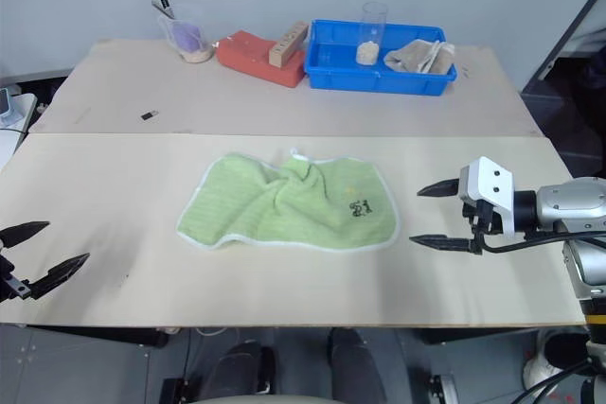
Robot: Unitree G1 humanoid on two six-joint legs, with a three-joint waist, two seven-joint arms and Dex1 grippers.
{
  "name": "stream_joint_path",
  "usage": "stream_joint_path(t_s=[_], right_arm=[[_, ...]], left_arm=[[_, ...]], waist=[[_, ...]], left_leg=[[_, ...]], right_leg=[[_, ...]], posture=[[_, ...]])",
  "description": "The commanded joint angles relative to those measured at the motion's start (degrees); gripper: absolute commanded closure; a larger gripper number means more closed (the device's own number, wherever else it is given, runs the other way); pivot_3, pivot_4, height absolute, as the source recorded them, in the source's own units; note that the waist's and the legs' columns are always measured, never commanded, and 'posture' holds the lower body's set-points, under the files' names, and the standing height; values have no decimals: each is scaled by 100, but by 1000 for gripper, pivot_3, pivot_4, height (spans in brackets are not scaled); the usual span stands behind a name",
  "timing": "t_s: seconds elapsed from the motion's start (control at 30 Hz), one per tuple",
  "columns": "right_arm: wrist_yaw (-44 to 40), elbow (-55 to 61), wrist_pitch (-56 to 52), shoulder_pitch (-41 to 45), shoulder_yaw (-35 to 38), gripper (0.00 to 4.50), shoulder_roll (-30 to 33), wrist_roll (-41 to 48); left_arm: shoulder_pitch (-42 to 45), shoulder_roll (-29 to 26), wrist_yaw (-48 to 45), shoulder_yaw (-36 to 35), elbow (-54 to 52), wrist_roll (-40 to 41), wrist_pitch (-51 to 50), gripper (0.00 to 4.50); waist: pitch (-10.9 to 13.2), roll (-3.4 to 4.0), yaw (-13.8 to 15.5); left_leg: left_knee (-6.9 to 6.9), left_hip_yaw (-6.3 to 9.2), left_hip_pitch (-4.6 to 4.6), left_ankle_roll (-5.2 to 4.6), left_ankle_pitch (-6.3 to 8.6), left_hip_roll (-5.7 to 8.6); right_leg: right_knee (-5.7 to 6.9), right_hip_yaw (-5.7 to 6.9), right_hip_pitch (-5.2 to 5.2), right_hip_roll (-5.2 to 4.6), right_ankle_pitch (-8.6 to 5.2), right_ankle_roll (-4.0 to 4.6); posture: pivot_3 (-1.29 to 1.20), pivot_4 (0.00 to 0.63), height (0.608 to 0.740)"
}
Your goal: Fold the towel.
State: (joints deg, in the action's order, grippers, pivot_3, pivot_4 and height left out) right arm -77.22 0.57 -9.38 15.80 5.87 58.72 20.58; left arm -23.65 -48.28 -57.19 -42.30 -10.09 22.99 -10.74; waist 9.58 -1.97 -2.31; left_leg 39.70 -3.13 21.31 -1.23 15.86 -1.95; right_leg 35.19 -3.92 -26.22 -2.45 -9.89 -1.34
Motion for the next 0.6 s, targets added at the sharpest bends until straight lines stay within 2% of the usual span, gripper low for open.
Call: stream_joint_path(t_s=[0.03, 0.13, 0.23, 0.5, 0.6], right_arm=[[2, 165, 44, 53, 124, 24, 17, 75], [-15, 282, 42, 79, 103, 24, 34, 85], [30, 685, -260, 186, 76, 24, -14, 310], [385, 2080, -1441, 274, -73, 24, -113, 1011], [503, 2364, -1722, 305, -117, 24, -116, 1137]], left_arm=[[48, -29, -131, -18, 19, 47, 189, 0], [224, -123, -311, 234, 81, -7, 347, 0], [575, -236, -535, 861, 235, -211, 600, 0], [2248, -109, -357, 2655, 1331, -1123, 1217, 0], [2748, -13, -232, 3072, 1784, -1404, 1477, 0]], waist=[[0, 0, 1], [0, 0, 2], [0, 1, 24], [1, 2, 79], [1, 1, 93]], left_leg=[[0, 0, 0, 0, 0, 0], [0, 0, 0, 0, 0, 0], [2, 0, 0, 0, 0, 0], [1, 1, 5, 0, 0, 1], [2, 0, 8, 0, 0, 1]], right_leg=[[0, 0, 0, 0, 0, 0], [1, 0, 0, 0, 0, 0], [4, 0, 0, 1, 0, 0], [4, 0, 0, 3, 2, -2], [0, 0, 1, 2, 21, -31]], posture=[[0, 150, 714], [0, 150, 714], [0, 150, 714], [0, 150, 714], [0, 150, 714]])
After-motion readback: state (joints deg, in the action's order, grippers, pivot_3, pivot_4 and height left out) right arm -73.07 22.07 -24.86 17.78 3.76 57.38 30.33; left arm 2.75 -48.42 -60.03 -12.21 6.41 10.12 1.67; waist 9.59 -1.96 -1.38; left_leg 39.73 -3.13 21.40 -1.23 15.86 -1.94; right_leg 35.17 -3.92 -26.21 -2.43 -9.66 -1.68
